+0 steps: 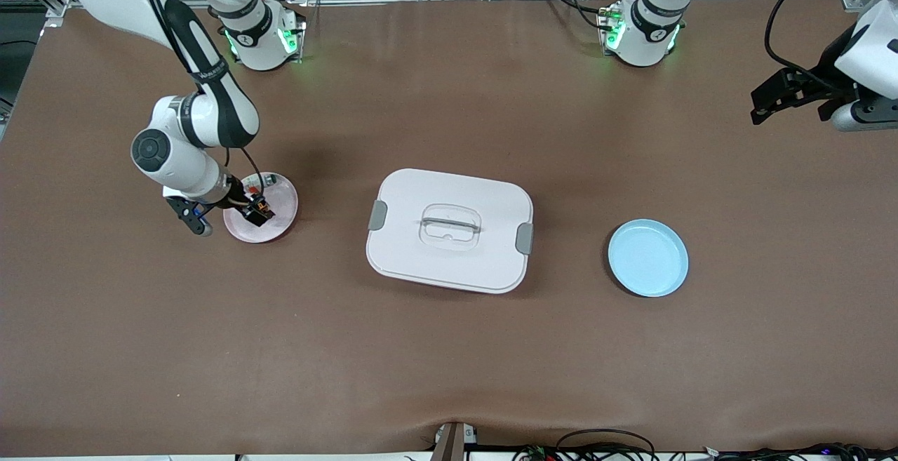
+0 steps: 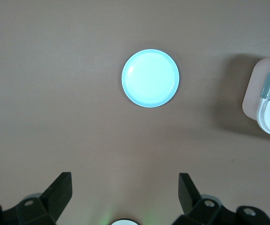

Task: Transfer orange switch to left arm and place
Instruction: 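Move the right gripper down over the white plate toward the orange switch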

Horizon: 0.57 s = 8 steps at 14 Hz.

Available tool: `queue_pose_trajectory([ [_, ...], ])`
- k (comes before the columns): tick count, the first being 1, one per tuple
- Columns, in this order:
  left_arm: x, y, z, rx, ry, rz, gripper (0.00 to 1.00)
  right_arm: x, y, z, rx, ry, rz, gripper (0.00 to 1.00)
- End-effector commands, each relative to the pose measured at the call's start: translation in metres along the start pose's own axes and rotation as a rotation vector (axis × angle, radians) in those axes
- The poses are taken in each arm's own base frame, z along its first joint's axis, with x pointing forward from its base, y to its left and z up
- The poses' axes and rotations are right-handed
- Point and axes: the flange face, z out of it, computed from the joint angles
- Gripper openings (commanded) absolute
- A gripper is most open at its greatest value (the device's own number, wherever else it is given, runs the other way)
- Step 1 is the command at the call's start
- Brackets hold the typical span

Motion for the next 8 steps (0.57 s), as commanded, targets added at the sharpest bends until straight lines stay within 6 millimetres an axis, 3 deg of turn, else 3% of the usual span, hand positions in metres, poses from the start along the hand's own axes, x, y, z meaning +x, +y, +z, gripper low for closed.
queue_pose_trajectory([
  [1,-0.005,0.001,-0.003,0.002,0.0,0.001,1.0,-0.006,0.0,0.005,0.006,0.002,0.014,1.0],
  [8,-0.003,0.004,0.0,0.003,-0.004,0.006,1.0,-0.017,-0.004,0.015,0.004,-0.02,0.023,1.0],
])
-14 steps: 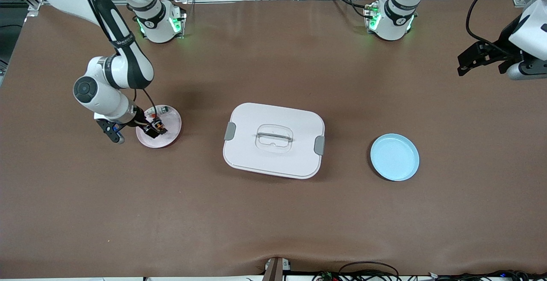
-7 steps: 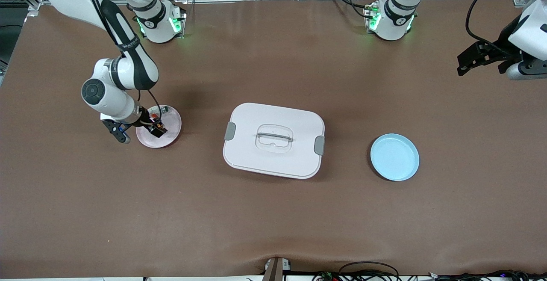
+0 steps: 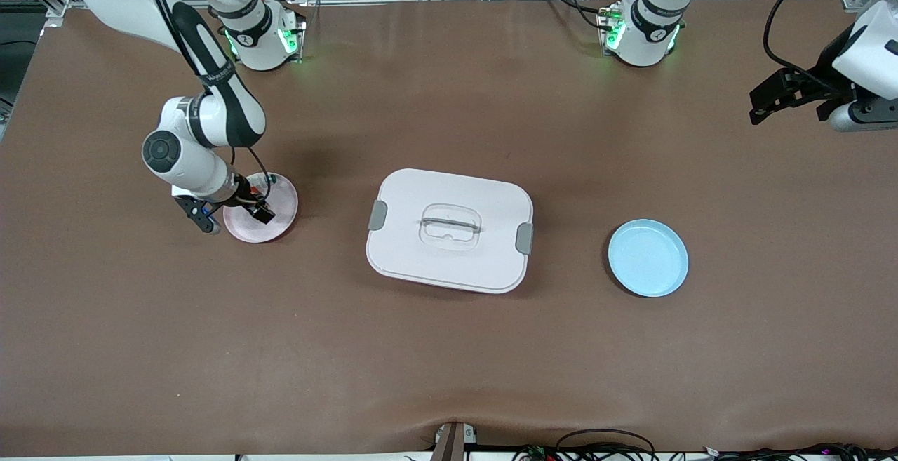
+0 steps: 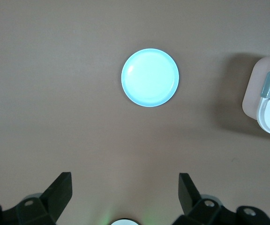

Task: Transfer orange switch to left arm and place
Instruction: 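Move the right gripper down over the white plate toward the orange switch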

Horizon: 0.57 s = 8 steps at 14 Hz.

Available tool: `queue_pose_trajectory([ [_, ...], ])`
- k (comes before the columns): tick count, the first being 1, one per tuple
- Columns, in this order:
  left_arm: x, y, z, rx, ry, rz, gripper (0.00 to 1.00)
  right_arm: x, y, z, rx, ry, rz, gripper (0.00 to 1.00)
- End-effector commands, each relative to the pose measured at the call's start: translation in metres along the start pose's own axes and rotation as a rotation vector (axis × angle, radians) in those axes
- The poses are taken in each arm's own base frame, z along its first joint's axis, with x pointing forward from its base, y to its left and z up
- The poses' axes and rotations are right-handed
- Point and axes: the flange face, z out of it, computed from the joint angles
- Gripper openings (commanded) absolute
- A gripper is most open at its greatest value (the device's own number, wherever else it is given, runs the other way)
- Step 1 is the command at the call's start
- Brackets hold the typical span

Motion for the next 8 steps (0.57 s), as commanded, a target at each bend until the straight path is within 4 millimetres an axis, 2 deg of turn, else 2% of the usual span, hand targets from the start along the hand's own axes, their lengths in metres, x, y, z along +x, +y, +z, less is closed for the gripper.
queue_pose_trajectory([
  [1,-0.0022,0.0026,-0.0008,0.003,-0.002,0.003,1.0,-0.0142,-0.0076,0.0049,0.018,-0.009,0.022,1.0],
  [8,-0.0016,0.002,0.0,0.001,-0.004,0.002,1.0,-0.012,-0.0076,0.008,0.028,0.001,0.022,1.0],
])
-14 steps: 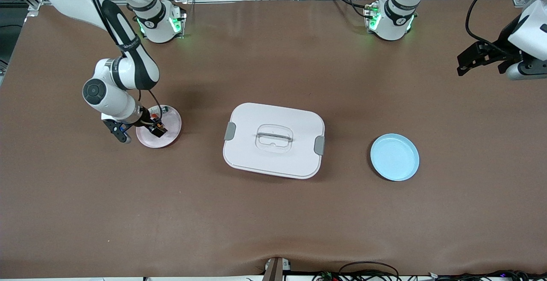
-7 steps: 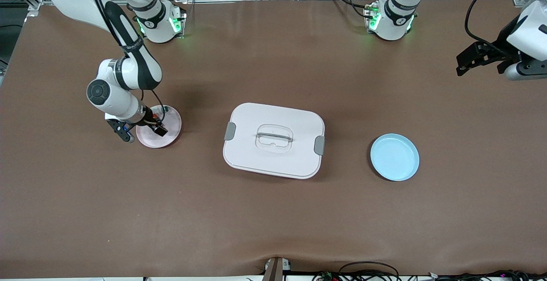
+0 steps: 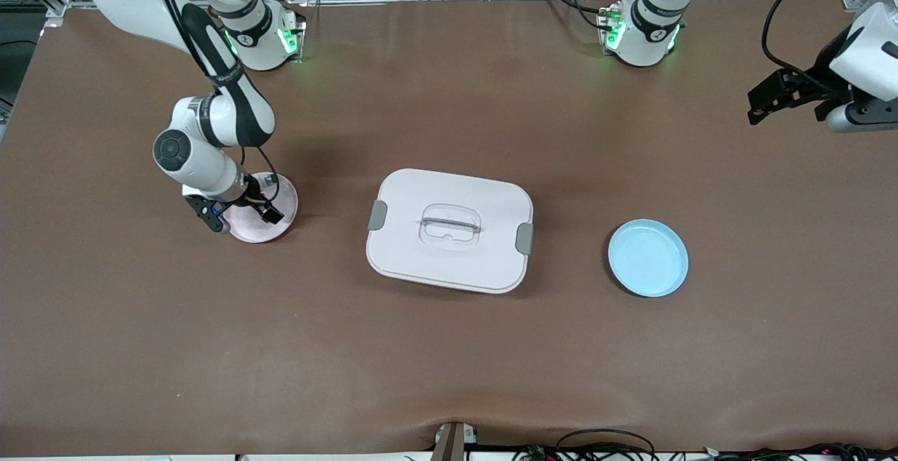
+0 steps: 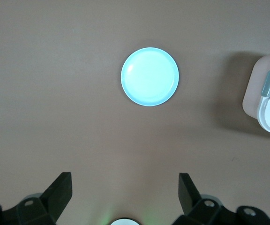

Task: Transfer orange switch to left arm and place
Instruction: 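Move the right gripper down over the white plate toward the orange switch, then close the right gripper on the orange switch and lift it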

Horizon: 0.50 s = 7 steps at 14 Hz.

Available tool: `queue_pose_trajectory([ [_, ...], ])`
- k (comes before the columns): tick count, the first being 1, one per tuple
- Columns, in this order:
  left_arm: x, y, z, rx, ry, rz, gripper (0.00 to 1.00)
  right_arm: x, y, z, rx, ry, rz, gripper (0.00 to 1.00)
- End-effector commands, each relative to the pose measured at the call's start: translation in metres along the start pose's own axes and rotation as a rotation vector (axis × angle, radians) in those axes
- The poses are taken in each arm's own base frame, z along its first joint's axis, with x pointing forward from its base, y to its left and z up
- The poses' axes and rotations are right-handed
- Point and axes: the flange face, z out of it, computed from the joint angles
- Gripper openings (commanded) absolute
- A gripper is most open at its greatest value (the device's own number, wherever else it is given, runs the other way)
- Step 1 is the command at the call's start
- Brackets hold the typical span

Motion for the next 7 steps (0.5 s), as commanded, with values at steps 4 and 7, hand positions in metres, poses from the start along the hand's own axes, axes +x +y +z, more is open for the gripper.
queue_pose_trajectory([
  [4,-0.002,0.001,-0.002,0.002,0.001,0.0,1.0,0.008,0.007,-0.002,0.016,0.006,0.029,1.0],
  [7,-0.002,0.001,-0.002,0.002,0.001,0.0,1.0,0.013,0.01,-0.003,0.025,0.014,0.045,1.0],
])
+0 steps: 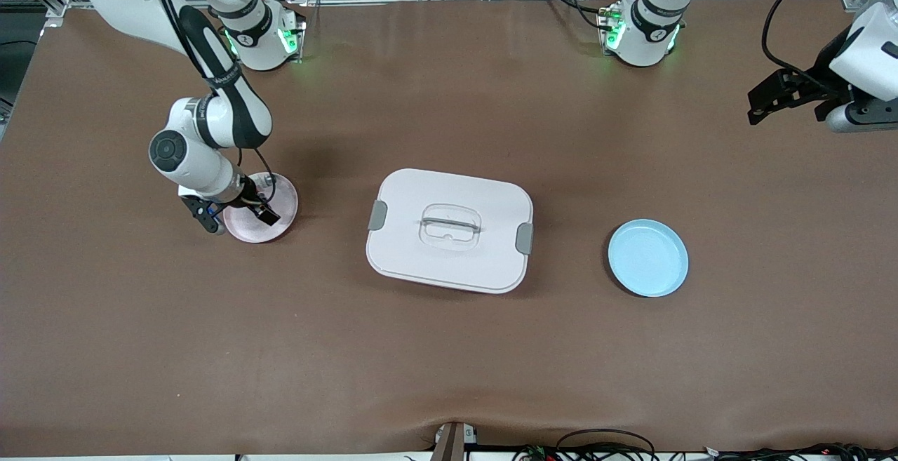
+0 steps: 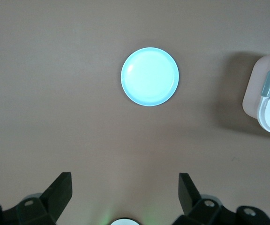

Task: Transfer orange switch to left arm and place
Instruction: 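Close the right gripper on the orange switch and lift it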

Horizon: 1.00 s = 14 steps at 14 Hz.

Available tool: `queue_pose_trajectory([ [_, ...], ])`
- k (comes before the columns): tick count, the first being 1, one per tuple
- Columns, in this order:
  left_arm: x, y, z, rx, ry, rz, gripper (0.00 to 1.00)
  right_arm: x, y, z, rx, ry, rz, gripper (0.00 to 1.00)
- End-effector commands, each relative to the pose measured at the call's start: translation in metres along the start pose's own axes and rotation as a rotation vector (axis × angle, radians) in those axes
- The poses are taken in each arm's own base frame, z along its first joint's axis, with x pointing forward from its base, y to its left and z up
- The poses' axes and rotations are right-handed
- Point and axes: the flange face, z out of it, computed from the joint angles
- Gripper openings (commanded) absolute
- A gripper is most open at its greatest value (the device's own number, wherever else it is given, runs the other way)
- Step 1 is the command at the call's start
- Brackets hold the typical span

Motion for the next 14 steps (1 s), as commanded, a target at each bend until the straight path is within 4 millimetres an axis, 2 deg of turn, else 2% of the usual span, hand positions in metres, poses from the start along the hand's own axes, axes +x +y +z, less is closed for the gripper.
queue_pose_trajectory([
  [1,-0.002,0.001,-0.002,0.001,0.001,0.001,1.0,0.004,0.005,-0.002,0.015,0.0,0.035,1.0],
  [4,-0.002,0.001,-0.002,0.002,0.001,0.0,1.0,0.011,0.011,-0.002,0.017,-0.002,0.068,1.0],
  [14,-0.001,0.0,-0.002,0.0,0.002,-0.001,1.0,0.001,0.006,0.008,0.001,-0.011,0.082,1.0],
])
